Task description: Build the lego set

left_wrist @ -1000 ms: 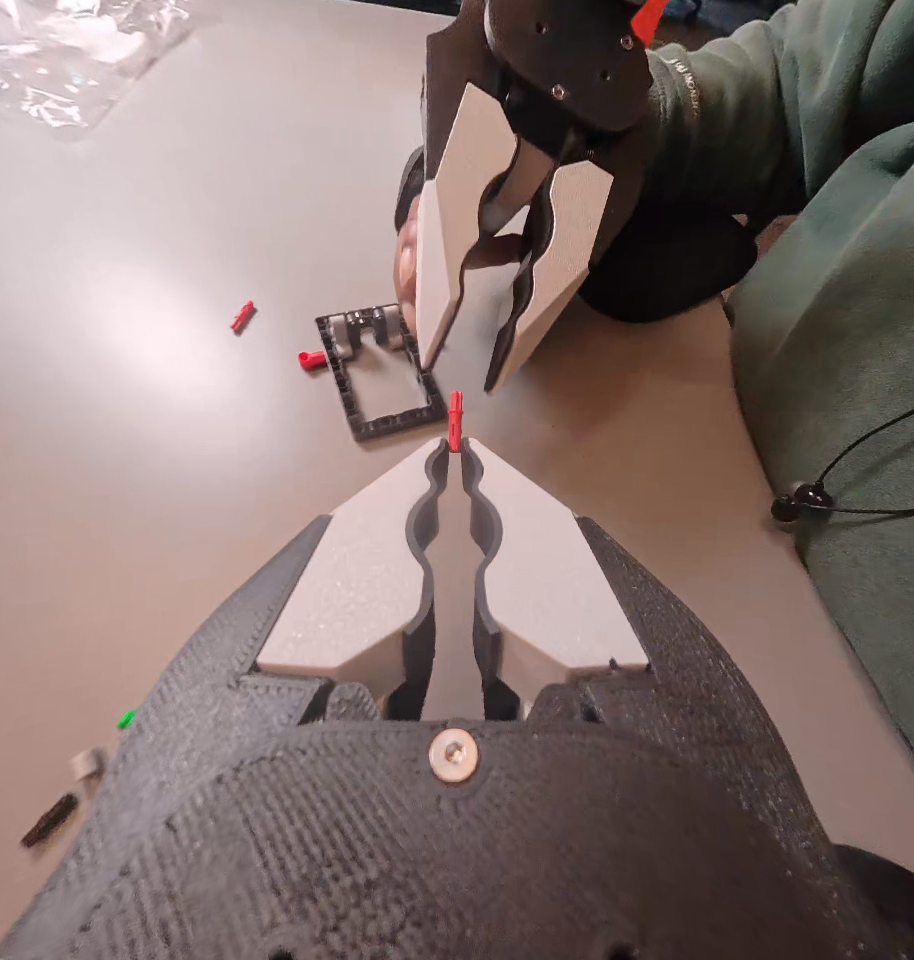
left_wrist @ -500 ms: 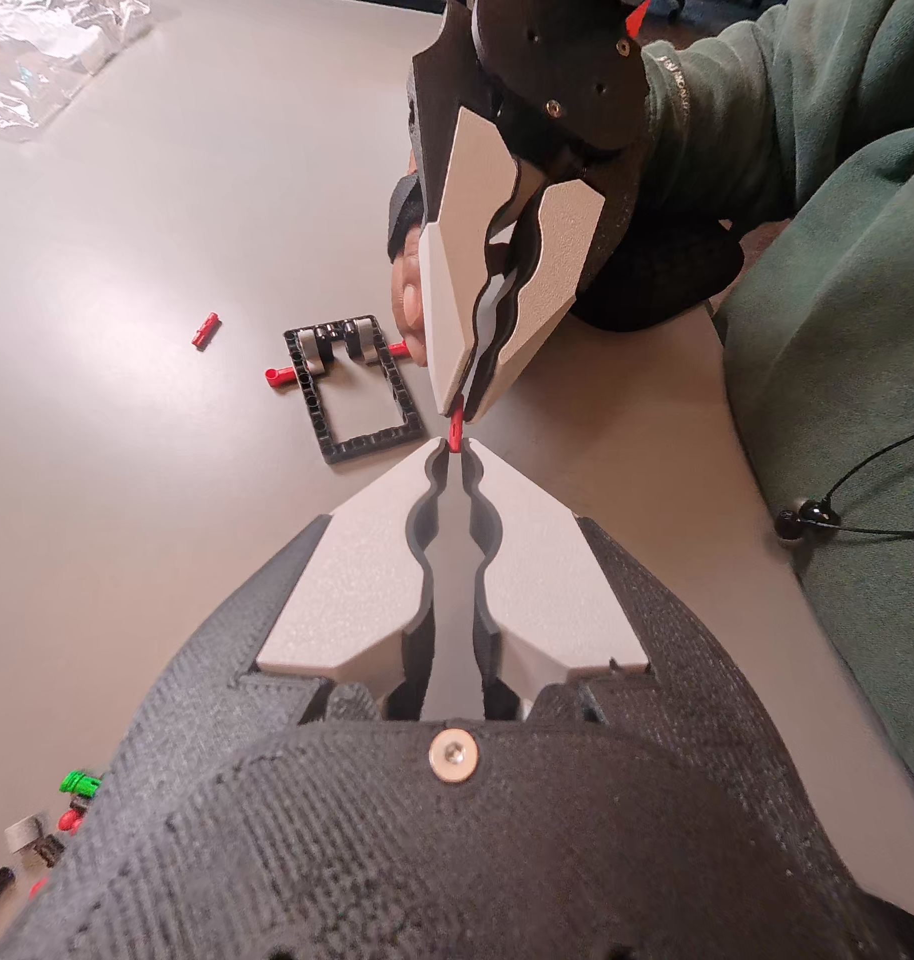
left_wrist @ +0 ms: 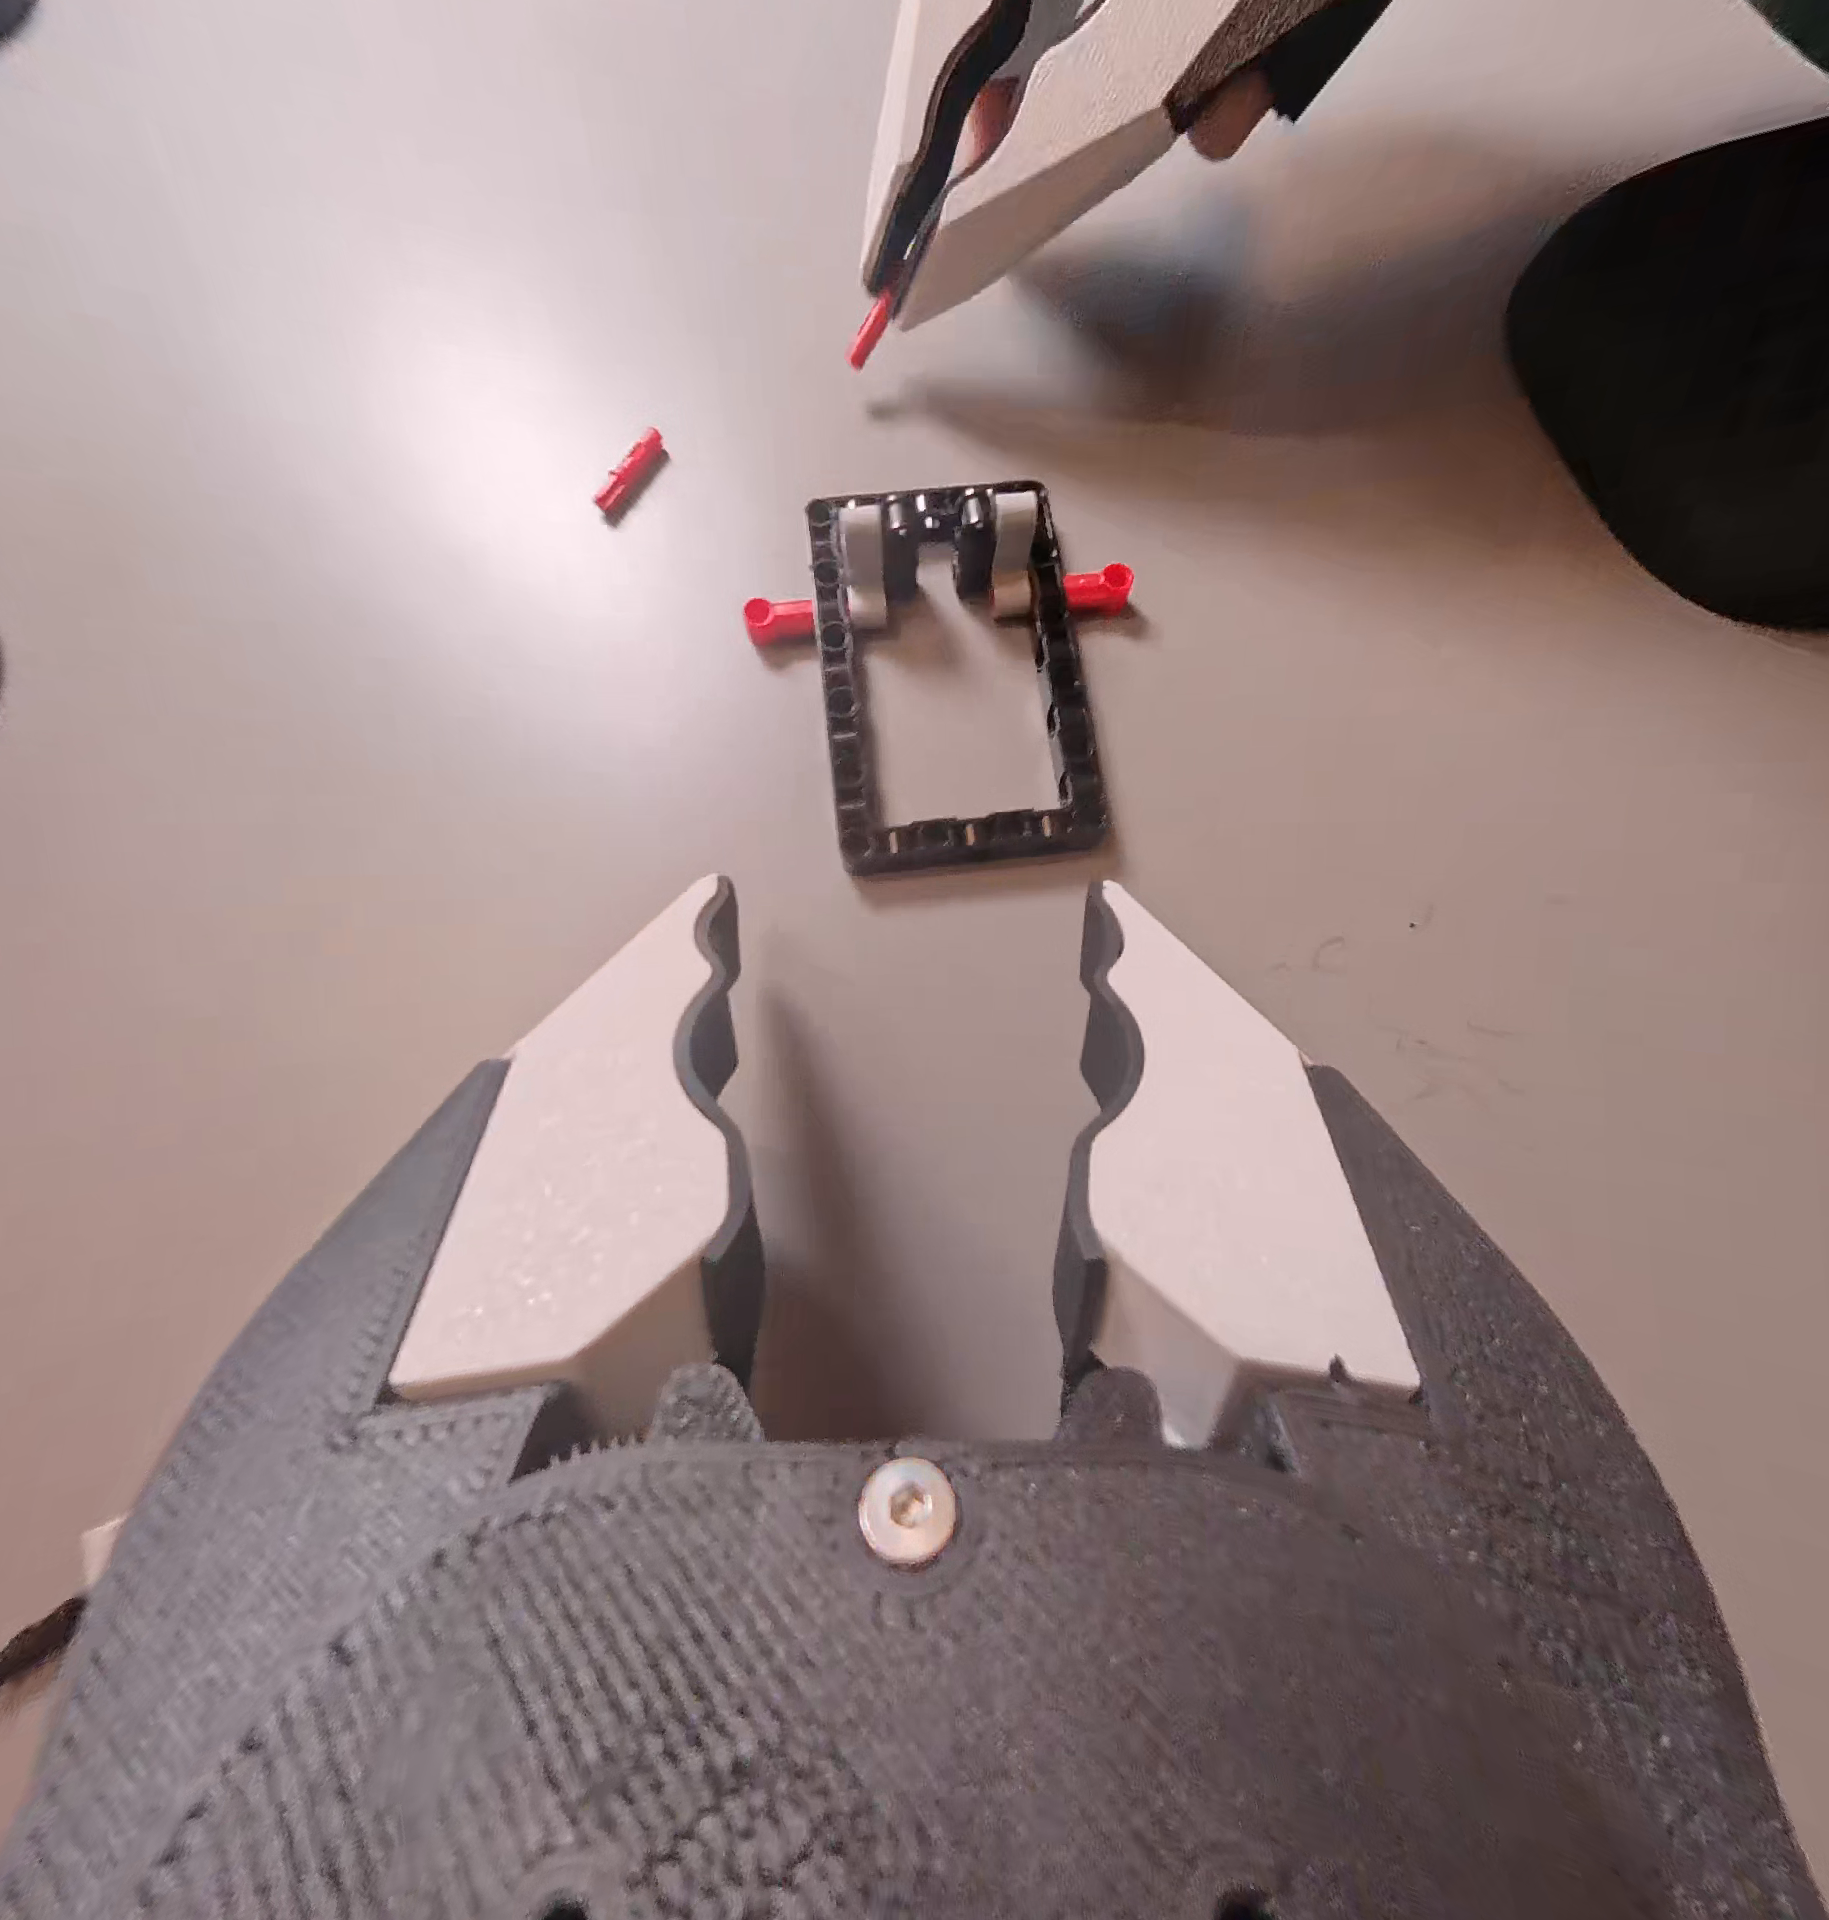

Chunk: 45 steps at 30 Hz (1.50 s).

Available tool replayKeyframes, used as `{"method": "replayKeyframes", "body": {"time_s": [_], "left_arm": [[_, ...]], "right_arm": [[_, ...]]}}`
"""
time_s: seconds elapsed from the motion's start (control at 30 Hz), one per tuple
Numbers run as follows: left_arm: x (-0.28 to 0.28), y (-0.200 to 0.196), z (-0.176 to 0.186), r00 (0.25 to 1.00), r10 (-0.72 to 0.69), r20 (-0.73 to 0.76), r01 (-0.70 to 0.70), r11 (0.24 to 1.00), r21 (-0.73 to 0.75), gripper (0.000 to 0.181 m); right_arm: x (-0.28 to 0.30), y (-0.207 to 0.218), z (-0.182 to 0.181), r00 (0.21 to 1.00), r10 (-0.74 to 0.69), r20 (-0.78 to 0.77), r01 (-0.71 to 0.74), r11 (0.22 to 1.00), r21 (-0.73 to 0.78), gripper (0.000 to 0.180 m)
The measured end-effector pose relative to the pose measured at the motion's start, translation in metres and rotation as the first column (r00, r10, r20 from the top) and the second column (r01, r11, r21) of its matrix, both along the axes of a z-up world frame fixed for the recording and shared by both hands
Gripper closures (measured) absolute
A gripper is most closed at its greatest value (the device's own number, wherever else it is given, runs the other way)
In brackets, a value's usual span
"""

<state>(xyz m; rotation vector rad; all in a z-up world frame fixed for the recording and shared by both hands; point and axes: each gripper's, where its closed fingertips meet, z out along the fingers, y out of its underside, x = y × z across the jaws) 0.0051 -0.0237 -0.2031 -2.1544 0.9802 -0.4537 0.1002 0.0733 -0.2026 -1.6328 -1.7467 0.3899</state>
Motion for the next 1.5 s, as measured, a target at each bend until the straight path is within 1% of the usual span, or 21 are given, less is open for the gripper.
{"method": "replayKeyframes", "body": {"time_s": [0.17,0.3,0.4,0.47,0.5,0.63,0.73,0.9,1.0,1.1,1.23,1.3,1.37,1.5], "left_arm": [[0.013,0.003,-0.005,0.999,-0.010,-0.032,0.010,1.000,-0.003,0.110],[0.018,0.006,-0.012,0.996,-0.023,-0.088,0.024,1.000,0.008,0.114],[0.020,0.005,-0.013,0.995,-0.038,-0.093,0.039,0.999,0.007,0.125],[0.019,0.002,-0.013,0.995,-0.049,-0.090,0.049,0.999,-0.003,0.140],[0.017,0.000,-0.013,0.994,-0.055,-0.092,0.055,0.998,-0.005,0.145],[0.007,-0.009,-0.013,0.991,-0.082,-0.108,0.081,0.997,-0.018,0.155],[-0.006,-0.012,-0.013,0.989,-0.075,-0.129,0.073,0.997,-0.017,0.152],[-0.013,-0.014,-0.010,0.995,-0.054,-0.088,0.051,0.998,-0.036,0.131],[-0.005,-0.016,-0.007,0.996,-0.067,-0.050,0.065,0.997,-0.040,0.115],[0.004,-0.015,-0.007,0.996,-0.084,-0.039,0.083,0.996,-0.027,0.106],[0.010,-0.008,-0.014,0.993,-0.090,-0.074,0.089,0.996,-0.011,0.104],[0.011,-0.006,-0.014,0.994,-0.090,-0.069,0.090,0.996,-0.004,0.110],[0.012,-0.008,-0.015,0.994,-0.095,-0.048,0.094,0.995,-0.024,0.120],[0.008,-0.012,-0.015,0.995,-0.093,-0.041,0.092,0.995,-0.031,0.122]], "right_arm": [[-0.006,-0.009,-0.011,0.998,0.034,0.052,-0.034,0.999,-0.001,0.176],[-0.009,-0.010,-0.013,0.998,0.034,0.049,-0.034,0.999,0.003,0.176],[-0.011,-0.011,-0.013,0.999,0.031,0.038,-0.031,1.000,0.001,0.176],[-0.012,-0.011,-0.013,0.999,0.028,0.030,-0.028,1.000,-0.003,0.176],[-0.012,-0.011,-0.013,0.999,0.027,0.028,-0.027,1.000,-0.004,0.176],[-0.013,-0.011,-0.012,1.000,0.026,0.015,-0.026,0.999,-0.020,0.173],[-0.013,-0.013,-0.012,0.999,0.037,0.019,-0.037,0.999,-0.020,0.173],[-0.014,-0.024,-0.011,0.995,0.099,0.016,-0.099,0.995,-0.021,0.167],[-0.018,-0.033,-0.011,0.990,0.142,0.025,-0.142,0.990,-0.001,0.167],[-0.025,-0.042,-0.011,0.984,0.180,0.015,-0.180,0.984,-0.001,0.167],[-0.033,-0.053,-0.011,0.975,0.223,-0.001,-0.223,0.975,0.002,0.167],[-0.034,-0.054,-0.011,0.973,0.232,-0.001,-0.232,0.973,0.007,0.166],[-0.032,-0.053,-0.010,0.973,0.231,0.004,-0.231,0.973,0.013,0.164],[-0.027,-0.045,-0.002,0.978,0.205,-0.029,-0.205,0.979,0.024,0.164]]}}
